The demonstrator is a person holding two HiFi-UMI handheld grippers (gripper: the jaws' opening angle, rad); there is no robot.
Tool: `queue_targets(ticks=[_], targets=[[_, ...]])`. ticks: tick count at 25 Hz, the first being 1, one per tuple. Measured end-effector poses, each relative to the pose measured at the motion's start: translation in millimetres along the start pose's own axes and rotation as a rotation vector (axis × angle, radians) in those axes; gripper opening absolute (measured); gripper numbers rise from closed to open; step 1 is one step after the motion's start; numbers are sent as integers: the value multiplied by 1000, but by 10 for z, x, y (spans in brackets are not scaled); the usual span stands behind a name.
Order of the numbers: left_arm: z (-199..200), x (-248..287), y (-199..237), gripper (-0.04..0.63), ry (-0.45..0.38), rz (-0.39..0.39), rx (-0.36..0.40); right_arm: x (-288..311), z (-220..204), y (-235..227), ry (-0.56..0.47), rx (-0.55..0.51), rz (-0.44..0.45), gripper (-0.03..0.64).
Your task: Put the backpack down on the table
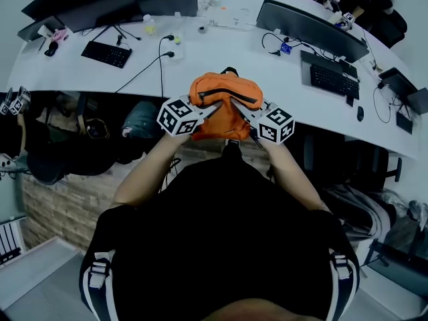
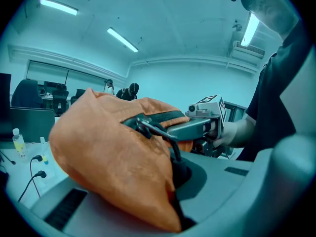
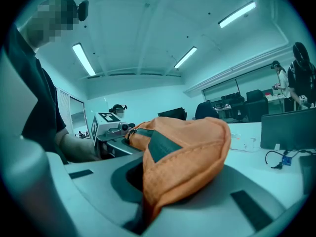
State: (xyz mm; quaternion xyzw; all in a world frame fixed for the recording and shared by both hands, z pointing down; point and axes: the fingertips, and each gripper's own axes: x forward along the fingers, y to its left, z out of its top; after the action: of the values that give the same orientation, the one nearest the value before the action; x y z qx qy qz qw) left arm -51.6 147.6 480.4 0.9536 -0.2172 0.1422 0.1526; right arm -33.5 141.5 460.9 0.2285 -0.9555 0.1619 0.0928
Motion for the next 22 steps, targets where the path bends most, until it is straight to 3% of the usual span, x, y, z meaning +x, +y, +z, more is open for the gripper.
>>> queue_targets(ticks=[22], targets=[[218,368,519,31,10,66,-17,166,174,-606,3,25,88,25]])
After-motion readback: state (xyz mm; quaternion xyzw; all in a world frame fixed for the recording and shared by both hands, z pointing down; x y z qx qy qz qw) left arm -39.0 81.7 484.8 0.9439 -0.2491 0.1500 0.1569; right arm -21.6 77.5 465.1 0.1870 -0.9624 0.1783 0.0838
